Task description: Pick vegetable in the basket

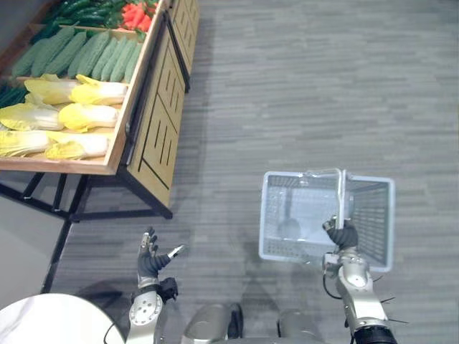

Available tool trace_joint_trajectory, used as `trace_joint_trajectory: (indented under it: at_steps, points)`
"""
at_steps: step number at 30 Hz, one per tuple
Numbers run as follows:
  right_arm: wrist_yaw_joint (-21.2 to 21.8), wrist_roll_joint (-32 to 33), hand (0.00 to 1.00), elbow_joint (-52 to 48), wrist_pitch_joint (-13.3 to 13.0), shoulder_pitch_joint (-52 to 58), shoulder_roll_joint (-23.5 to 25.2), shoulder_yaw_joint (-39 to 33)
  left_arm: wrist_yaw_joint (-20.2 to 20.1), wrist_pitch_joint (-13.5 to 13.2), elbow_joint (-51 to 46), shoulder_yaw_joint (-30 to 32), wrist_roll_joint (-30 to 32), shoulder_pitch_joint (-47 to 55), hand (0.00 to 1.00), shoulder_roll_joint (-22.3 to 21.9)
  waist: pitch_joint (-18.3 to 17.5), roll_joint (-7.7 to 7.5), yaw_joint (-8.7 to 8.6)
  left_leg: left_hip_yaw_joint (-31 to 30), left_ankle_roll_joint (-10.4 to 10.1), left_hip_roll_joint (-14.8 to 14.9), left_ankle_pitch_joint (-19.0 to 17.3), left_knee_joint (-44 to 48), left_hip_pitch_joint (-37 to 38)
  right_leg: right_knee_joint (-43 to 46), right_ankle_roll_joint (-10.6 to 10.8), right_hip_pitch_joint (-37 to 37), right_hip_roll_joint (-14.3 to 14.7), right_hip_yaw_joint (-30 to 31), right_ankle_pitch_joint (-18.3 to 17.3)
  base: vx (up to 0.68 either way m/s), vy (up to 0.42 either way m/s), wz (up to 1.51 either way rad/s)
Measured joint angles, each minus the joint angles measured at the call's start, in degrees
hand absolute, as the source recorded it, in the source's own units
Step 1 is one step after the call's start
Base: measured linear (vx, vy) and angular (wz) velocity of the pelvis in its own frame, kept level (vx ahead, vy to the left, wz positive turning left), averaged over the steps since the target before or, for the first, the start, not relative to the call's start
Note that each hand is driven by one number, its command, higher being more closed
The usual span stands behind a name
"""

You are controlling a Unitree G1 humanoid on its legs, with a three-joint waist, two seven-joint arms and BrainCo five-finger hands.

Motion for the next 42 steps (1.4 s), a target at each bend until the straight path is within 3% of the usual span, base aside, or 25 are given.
trace_joint_trajectory:
  at_steps: [1,3,4,5,6,8,9,11,12,13,14,16,19,20,21,22,23,25,28,30,34,37,39,40,42]
  points:
    - [0.43,0.08,1.0,-0.27,-0.19,0.0,-0.04,-0.02,-0.08,0.0,0.09,0.0,-0.03,-0.52,0.0,0.24,0.18,0.42,-0.53,-1.5,0.0,1.32,0.0,-0.83,1.33,-5.75,0.11,-2.49,0.72,-0.68,0.18,0.68,-0.187,0.77]
    - [0.74,0.15,1.0,-0.28,-0.4,0.23,-0.15,-0.66,-0.25,-0.01,0.79,-0.48,-0.02,-1.97,0.0,0.41,0.15,0.32,-2.0,-4.53,-0.16,3.13,-0.07,-0.49,2.54,-24.27,1.55,-5.15,1.76,1.91,5.01,0.6,-0.231,0.84]
    - [0.67,0.17,1.0,-0.32,-0.37,0.93,-0.26,-1.69,-0.15,0.0,1.66,-1.03,0.0,-3.26,0.0,0.59,-0.2,-0.42,-2.54,-7.17,-1.95,3.57,-0.89,0.63,3.55,-40.69,1.89,-3.55,1.66,5.88,13.63,0.68,-0.344,1.14]
    - [0.59,0.18,1.0,-0.28,-0.04,1.77,-1.23,-2.15,-0.11,0.03,2.31,-1.58,0.08,-3.66,0.0,0.5,-0.15,0.15,-3.19,-10.31,-5.01,4.91,-2.66,2.57,5.14,-45.78,4.19,-0.35,1.55,7.4,26.72,0.83,-0.43,0.98]
    - [0.6,0.16,1.0,-0.03,0.66,1.44,-2.36,-2.78,-0.11,0.36,3.87,-1.79,0.18,-5.11,0.0,-0.99,0.05,3.54,-2.32,-12.06,-5.31,7.74,-2.2,5.21,4.65,-42.69,1.6,-0.05,4.16,5.21,23.59,0.8,-0.435,0.83]
    - [0.57,0.14,1.0,-0.22,1.4,1.71,-1.85,-3.75,0.0,0.2,3.32,-1.38,0.55,-6.62,0.0,-1.4,0.14,3.41,-2.04,-16.17,-8.79,8.1,5.47,12.68,2.8,-35.07,-1.65,0.39,4.17,2.21,18.08,0.6,-0.358,0.59]
    - [0.4,0.15,1.0,-1.68,1.76,3.61,-1.65,-3.21,0.34,0.17,2.43,-1.39,0.55,-6.51,0.0,-2.39,0.19,3.39,-1.68,-16.57,-10.98,8.1,13.56,21.09,0.07,-33.82,-3.29,3.89,4.29,-0.69,15.12,0.47,-0.295,0.62]
    - [0.18,0.2,1.0,-5.54,1.76,6.96,-0.25,-2.47,0.74,-0.33,-1.17,-1.42,0.52,-4.64,0.0,-3.62,0.63,2.71,-1.02,-12.22,-12.04,10.4,23.62,37.03,-8.52,-38.15,-3.93,11.55,3.83,-2.33,11.91,0.58,-0.218,0.72]
    - [-0.72,0.24,1.0,-6.71,1.76,6.52,0.41,-2.92,0.81,-1.1,-2.54,-1.43,0.52,-3.95,0.0,-3.6,0.44,3.54,-0.45,-7.1,-9.89,12.8,16.39,45.62,-14.71,-41.63,-4.46,16.04,4.9,-3.37,11.54,0.54,-0.143,0.48]
    - [-1.18,0.35,1.0,-6.96,1.64,6.28,0.7,-3.21,0.82,-1.19,-2.52,-1.43,0.51,-3.68,0.0,-3.55,0.56,3.34,0.24,-4.45,-9.13,13.14,13.63,47.31,-17.04,-43.11,-4.62,18.06,4.97,-3.52,11.44,0.47,-0.143,0.22]
    - [-2.07,1.21,1.0,-6.95,1.3,5.52,0.75,-3.68,0.83,-1.25,-2.55,-1.42,0.51,-3.5,0.0,-3.51,0.73,2.84,1.23,0.81,-8.48,13.06,9.41,46.57,-20.66,-46.13,-4.67,21.98,4.61,-3.78,11.41,0.41,-0.091,0.16]
    - [-2.99,2.02,1.0,-6.92,0.1,4.06,0.63,-5.39,0.92,-1.26,-3.04,-1.32,0.55,-3.09,0.0,-3.47,0.73,2.75,2.01,6.59,-7.35,11.92,5.44,39.33,-25.39,-50.39,-4.77,27.17,3.74,-4.89,11.0,0.47,-0.019,0.34]
    - [-3.97,2.33,1.0,-4.95,-1.62,2.99,-1.87,-9.03,1.42,-1.31,-6.17,-0.98,2.36,-2.61,0.0,-3.16,0.41,3.24,1.94,12.22,-9.59,8.07,8.14,14.46,-28.02,-52.8,-1.34,33.24,1.95,-7.98,7.34,0.42,0.106,0.51]
    - [-4.4,2.35,1.0,-2.73,-1.87,2.82,-2.67,-9.67,2.1,-1.43,-7.18,-0.55,3.15,-2.46,0.0,-2.87,0.11,3.2,2.35,13.71,-5.05,7.37,13.27,11.77,-27.31,-52.72,-0.59,34.76,1.31,-8.57,5.85,0.57,0.202,0.56]
    - [-4.67,2.41,1.0,0.73,-1.8,2.35,-2.93,-10.01,3.53,-1.34,-9.61,1.31,4.8,-2.53,0.0,-2.36,-1.39,1.23,2.68,14.71,-2.78,2.96,13.09,9.43,-26.55,-53.28,-0.35,35.54,-1.46,-9.57,5.32,0.57,0.202,0.54]
    - [-4.67,2.42,1.0,0.93,-1.8,2.32,-3.12,-10.17,3.88,-1.33,-10.4,1.48,5.26,-2.65,0.0,-2.46,-1.45,1.12,2.67,14.62,-1.98,2.73,12.96,9.85,-26.77,-53.28,-0.27,35.58,-1.65,-9.93,5.37,0.48,0.135,0.81]
    - [-4.68,2.43,1.0,2.49,-1.76,2.05,-3.52,-11.05,4.94,-1.35,-13.12,2.01,6.66,-3.12,0.0,-2.57,-1.5,0.99,2.81,14.63,1.49,1.87,12.23,11.34,-27.45,-52.82,-0.25,36.05,-2.23,-11.21,5.38,0.37,0.117,0.86]
    - [-4.47,2.38,1.0,5.53,-0.31,2.07,-3.25,-12.52,5.93,-1.38,-13.76,2.69,8.69,-4.66,0.0,-2.57,-1.53,0.14,3.54,13.8,2.55,-1.21,11.49,10.06,-24.97,-47.6,0.8,36.55,-4.05,-11.51,4.82,0.46,0.149,1.02]
    - [-4.15,2.24,1.0,9.44,-0.04,3.37,-1.92,-12.79,8.19,-1.39,-15.26,2.61,11.33,-4.41,0.0,-2.47,-1.4,-0.03,1.92,5.8,3.65,-6.02,10.26,3.58,-16.1,-13.68,9.32,26.3,-6.79,-6.84,8.21,0.45,0.109,1.15]
    - [-4.13,2.21,1.0,9.29,-0.04,4.21,-1.08,-12.68,9.75,-1.38,-16.05,1.87,11.87,-3.78,0.0,-2.44,-1.39,-0.05,0.92,1.21,3.68,-6.74,10.25,1.27,-11.89,-1.46,6.13,19.9,-6.24,-4.76,6.39,0.35,-0.034,1.35]
    - [-4.05,1.68,1.0,4.08,-0.27,7.85,0.9,-12.16,11.36,-1.37,-18.75,-1.44,14.13,-2.85,0.0,-2.53,-1.36,-0.2,-0.43,-9.47,2.72,-5.51,9.34,0.45,-7.58,-8.83,-0.5,9.85,-4.24,-4.22,2.51,0.3,-0.12,1.35]
    - [-3.56,2.18,1.0,1.25,-1.22,10.37,2.52,-12.18,11.58,-1.3,-18.63,-2.47,14.41,-2.98,0.0,-2.6,-1.62,-1.45,-1.25,-13.98,0.2,-4.3,7.62,4.5,-7.31,-21.89,-0.67,8.41,-1.26,1.69,2.62,0.28,-0.242,1.42]
    - [-3.04,2.96,1.0,0.34,-1.7,13.02,3.35,-12.34,11.54,-1.3,-18.61,-2.72,15.88,-3.4,0.0,-2.2,-2.8,-3.77,-1.34,-13.39,-2.87,-4.01,3.88,7.83,-8.42,-31.75,-0.4,9.71,-1.1,5.42,7.85,0.25,-0.281,1.46]
    - [-2.83,3.08,1.0,0.51,-1.71,14.65,3.85,-12.22,11.27,-1.4,-18.4,-2.77,16.55,-3.82,0.0,-1.62,-3.32,-5.82,-1.17,-12.91,-3.95,-4.15,0.81,8.38,-8.26,-33.38,2.64,10.07,-1.97,6.06,10.1,0.23,-0.31,0.99]
    - [-1.86,4.05,1.0,2.67,-1.24,14.64,3.47,-12.51,10.74,-0.61,-15.17,-3.05,17.31,-4.02,0.0,-2.37,-3.96,-3.7,0.16,-12.63,-5.62,0.57,-0.43,8.98,-8.29,-32.71,0.36,10.57,0.47,2.64,8.76,0.24,-0.334,0.57]
